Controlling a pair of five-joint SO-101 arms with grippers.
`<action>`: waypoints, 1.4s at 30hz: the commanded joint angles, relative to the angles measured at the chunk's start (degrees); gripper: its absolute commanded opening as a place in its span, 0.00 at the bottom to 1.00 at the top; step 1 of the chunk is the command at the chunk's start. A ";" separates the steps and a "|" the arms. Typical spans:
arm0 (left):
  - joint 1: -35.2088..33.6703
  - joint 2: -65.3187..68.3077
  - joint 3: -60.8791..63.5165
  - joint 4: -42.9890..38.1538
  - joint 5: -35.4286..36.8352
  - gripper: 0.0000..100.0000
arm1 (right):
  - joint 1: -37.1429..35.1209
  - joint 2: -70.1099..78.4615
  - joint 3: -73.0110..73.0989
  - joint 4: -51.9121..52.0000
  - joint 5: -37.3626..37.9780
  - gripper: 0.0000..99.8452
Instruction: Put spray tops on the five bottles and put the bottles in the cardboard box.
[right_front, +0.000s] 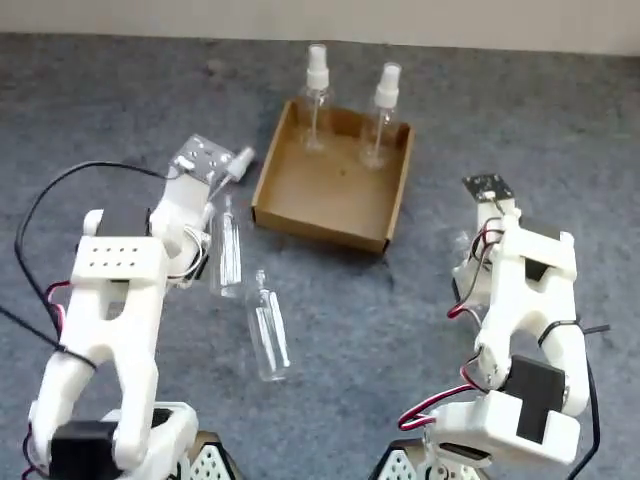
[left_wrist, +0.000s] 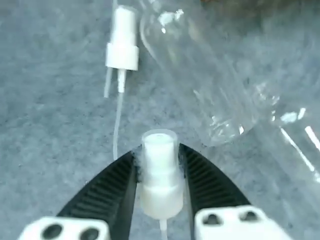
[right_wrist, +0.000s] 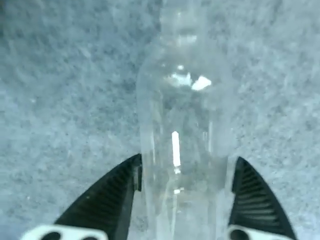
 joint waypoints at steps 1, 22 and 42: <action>3.74 -3.56 -3.12 0.44 5.45 0.01 | -3.12 -1.01 -2.33 1.71 -0.53 0.31; 8.40 -3.47 4.26 -6.95 13.71 0.01 | -4.97 16.92 -25.27 4.18 -0.53 0.09; 2.77 -4.09 -8.66 -9.58 20.75 0.00 | -35.91 -37.23 -2.86 -1.27 -13.10 0.00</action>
